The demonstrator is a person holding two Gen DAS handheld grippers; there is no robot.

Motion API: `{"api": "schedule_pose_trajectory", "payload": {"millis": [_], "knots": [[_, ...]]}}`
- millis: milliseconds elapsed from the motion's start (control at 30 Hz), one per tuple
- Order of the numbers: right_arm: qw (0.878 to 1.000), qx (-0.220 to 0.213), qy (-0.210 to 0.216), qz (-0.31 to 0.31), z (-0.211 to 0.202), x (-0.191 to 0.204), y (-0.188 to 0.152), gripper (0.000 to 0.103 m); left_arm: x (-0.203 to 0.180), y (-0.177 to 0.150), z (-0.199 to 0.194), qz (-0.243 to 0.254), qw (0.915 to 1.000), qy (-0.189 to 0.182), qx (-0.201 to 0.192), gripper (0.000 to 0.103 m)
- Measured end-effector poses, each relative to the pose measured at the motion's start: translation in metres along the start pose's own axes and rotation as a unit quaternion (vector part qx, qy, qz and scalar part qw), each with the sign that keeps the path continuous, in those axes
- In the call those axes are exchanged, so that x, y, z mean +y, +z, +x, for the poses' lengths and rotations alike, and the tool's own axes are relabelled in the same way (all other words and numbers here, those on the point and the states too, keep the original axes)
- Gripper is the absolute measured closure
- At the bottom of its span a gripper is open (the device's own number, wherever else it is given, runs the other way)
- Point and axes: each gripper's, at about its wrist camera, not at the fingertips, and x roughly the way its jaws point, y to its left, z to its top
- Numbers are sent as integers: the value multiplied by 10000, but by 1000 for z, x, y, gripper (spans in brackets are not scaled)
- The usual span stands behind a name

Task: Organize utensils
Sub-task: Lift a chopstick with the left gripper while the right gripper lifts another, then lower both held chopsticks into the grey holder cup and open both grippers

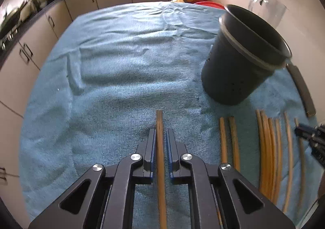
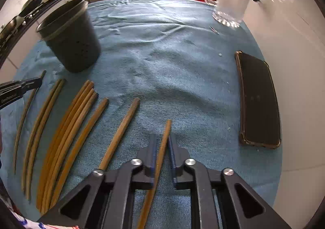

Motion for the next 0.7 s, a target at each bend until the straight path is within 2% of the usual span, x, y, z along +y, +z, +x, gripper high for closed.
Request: {"api": "schedule_pose_trajectory", "payload": {"millis": [133, 200, 300, 567, 700], "knots": [[9986, -363, 246, 293, -10, -13, -4, 97, 5, -8, -20, -193, 9995, -1, -269, 97], [9963, -619, 436, 419, -25, -18, -7, 97, 7, -13, -43, -226, 9983, 50, -534, 97], [9924, -1070, 450, 401, -54, -17, -11, 97, 10, -21, -80, -290, 9958, -62, -863, 97], [9688, -2415, 481, 294, -147, -8, -30, 97, 6, -53, -172, -554, 9832, -347, -1705, 97], [9566, -2863, 480, 256, -180, -4, -47, 97, -2, -69, -205, -543, 9768, -411, -2031, 97]]}}
